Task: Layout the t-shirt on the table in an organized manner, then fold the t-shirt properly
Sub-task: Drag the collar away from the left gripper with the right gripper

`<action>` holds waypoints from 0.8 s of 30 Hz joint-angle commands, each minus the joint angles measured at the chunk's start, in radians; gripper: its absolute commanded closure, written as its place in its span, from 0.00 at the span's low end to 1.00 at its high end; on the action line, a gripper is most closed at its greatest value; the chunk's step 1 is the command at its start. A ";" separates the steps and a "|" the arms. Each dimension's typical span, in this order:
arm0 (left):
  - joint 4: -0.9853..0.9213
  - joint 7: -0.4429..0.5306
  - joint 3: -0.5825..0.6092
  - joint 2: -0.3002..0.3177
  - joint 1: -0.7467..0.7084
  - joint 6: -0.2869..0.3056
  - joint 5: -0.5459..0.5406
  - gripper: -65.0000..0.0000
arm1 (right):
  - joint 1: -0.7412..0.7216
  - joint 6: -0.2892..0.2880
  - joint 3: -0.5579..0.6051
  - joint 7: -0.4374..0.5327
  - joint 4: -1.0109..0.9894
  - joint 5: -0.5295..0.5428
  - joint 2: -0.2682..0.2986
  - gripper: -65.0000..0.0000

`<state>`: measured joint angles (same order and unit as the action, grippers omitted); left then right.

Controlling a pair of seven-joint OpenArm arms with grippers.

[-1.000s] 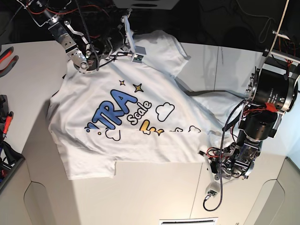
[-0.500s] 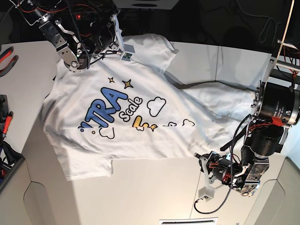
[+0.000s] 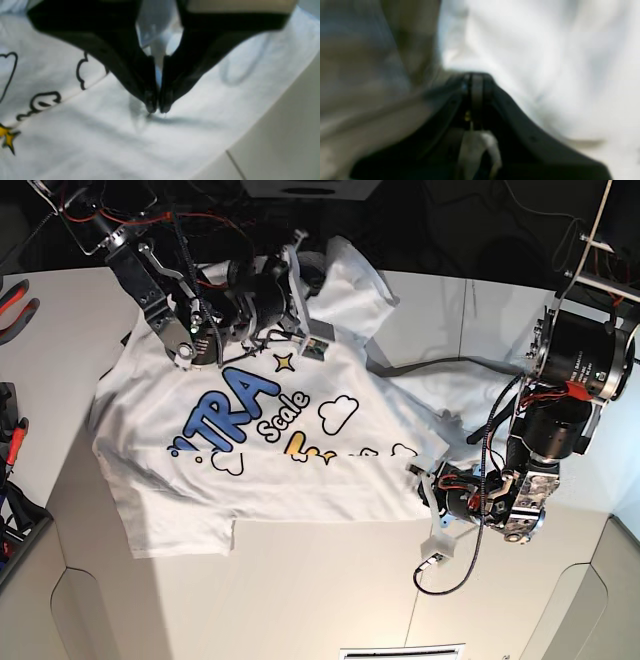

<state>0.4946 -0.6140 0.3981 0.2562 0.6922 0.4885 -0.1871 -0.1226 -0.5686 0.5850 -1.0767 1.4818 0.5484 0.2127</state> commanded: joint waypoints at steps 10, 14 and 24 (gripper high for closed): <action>-0.004 -0.010 0.003 0.005 0.006 -0.058 0.073 0.94 | -0.021 0.016 -0.004 0.120 0.019 -0.087 -0.143 1.00; -0.004 -0.010 0.003 0.005 0.006 -0.058 0.073 0.94 | -0.021 0.015 -0.004 0.172 0.049 -0.077 -0.161 1.00; -0.004 0.003 0.003 0.005 0.006 -0.058 0.073 0.94 | -0.018 0.230 -0.005 0.258 0.113 -0.381 -0.160 1.00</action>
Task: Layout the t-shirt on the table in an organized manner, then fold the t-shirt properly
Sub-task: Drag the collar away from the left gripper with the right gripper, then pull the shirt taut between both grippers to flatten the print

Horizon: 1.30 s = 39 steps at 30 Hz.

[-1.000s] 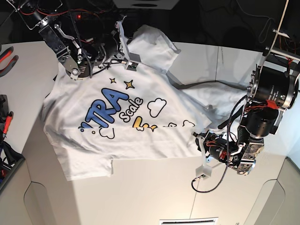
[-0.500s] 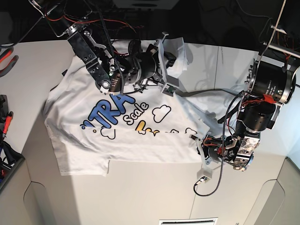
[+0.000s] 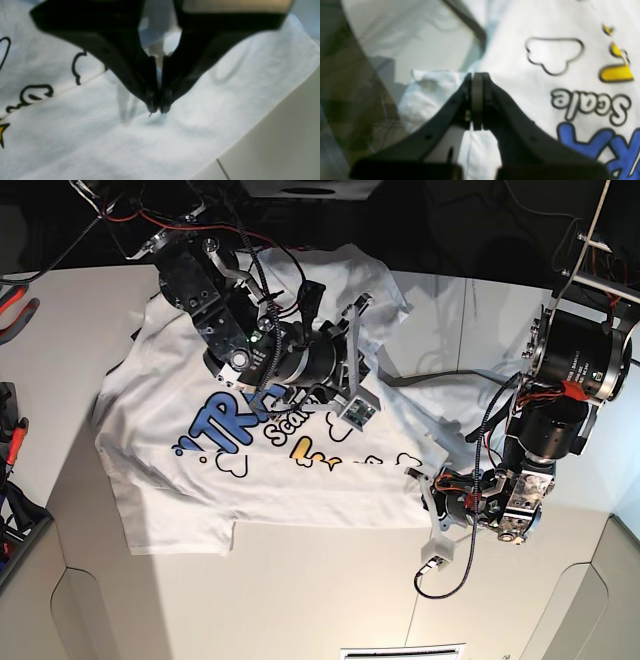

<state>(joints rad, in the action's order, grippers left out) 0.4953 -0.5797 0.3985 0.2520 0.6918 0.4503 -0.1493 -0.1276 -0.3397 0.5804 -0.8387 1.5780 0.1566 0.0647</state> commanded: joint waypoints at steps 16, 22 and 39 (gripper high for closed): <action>-0.005 -0.022 0.002 0.009 0.014 -0.024 0.036 0.94 | 0.040 -0.103 0.003 -0.168 -0.181 0.091 0.008 1.00; -0.005 -0.012 0.002 0.009 0.053 -0.077 0.059 0.94 | 0.080 -0.198 0.002 -0.291 -0.175 0.274 0.098 1.00; -0.005 0.067 0.002 0.008 0.163 -0.124 0.061 0.94 | 0.089 -0.237 -0.005 -0.365 0.000 0.521 0.342 1.00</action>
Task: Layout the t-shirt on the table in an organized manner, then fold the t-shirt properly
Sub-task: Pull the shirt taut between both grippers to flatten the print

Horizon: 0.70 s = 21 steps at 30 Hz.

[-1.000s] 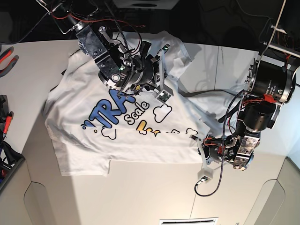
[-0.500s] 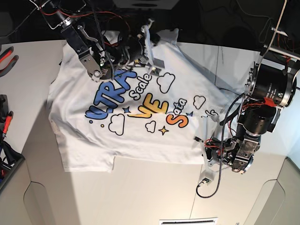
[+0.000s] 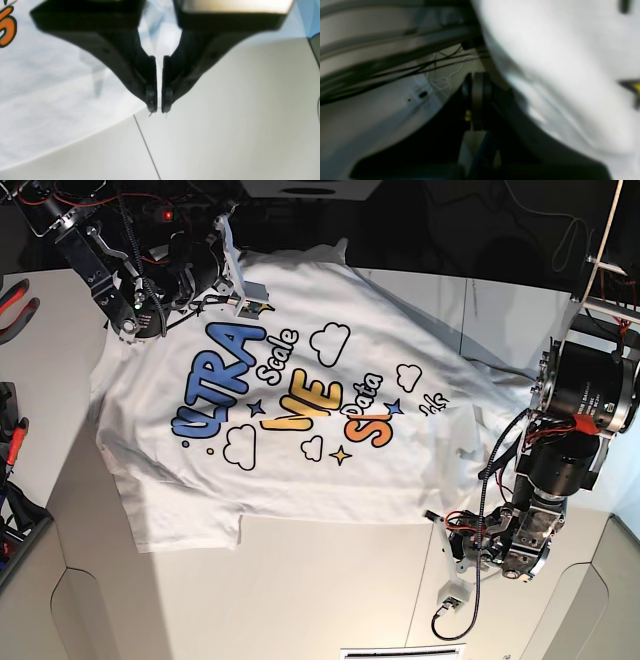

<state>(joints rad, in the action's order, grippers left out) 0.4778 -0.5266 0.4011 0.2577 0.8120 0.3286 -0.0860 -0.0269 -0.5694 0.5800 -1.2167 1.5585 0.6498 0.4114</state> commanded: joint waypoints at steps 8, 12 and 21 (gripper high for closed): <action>0.013 -0.155 0.000 0.014 0.047 0.145 -0.123 0.94 | -0.024 -0.006 -0.129 0.187 0.214 -0.072 -0.135 1.00; 0.013 -0.269 0.000 0.025 0.034 0.190 -0.218 0.94 | -0.051 -0.002 -0.137 0.228 0.194 -0.153 -0.229 1.00; 0.013 -0.188 0.000 0.013 -0.109 0.125 -0.065 0.94 | -0.056 0.019 -0.136 0.273 -0.005 -0.347 -0.323 1.00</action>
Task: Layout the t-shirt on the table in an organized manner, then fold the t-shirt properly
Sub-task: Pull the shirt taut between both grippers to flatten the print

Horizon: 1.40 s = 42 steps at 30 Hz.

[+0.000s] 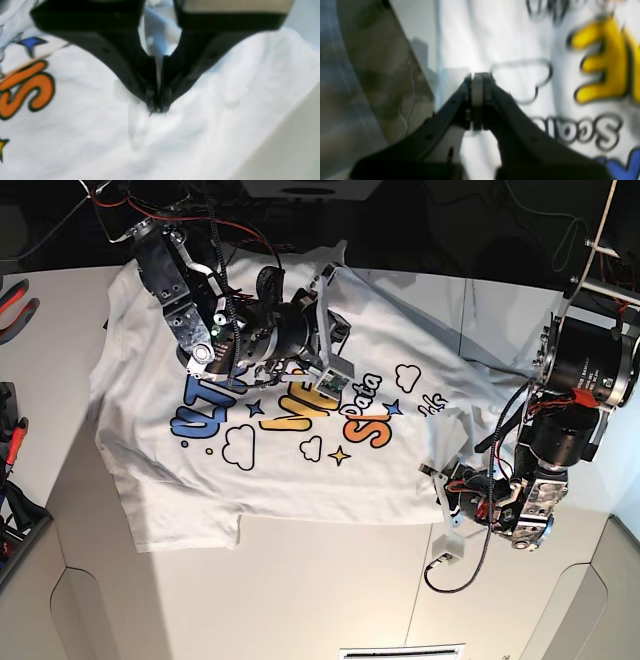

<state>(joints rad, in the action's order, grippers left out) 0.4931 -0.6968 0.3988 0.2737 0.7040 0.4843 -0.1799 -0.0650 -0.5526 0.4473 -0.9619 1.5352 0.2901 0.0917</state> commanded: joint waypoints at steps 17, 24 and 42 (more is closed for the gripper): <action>-0.002 0.159 0.002 -0.002 0.042 -0.212 0.200 0.94 | -0.003 0.006 -0.003 -0.196 -0.017 0.162 0.188 1.00; -0.002 0.214 0.002 -0.002 0.089 -0.269 0.200 0.94 | -0.004 0.002 -0.003 -0.202 -0.017 0.246 0.247 1.00; 0.215 0.142 0.001 0.182 0.117 -0.172 -0.048 0.94 | -0.180 0.052 -0.219 0.005 0.122 0.163 0.212 1.00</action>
<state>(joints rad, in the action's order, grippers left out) 0.6933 -0.5632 0.4030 0.4469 0.7879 0.3149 -0.2291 -0.2195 -0.4995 0.2363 -0.9760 1.6432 0.4427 0.2981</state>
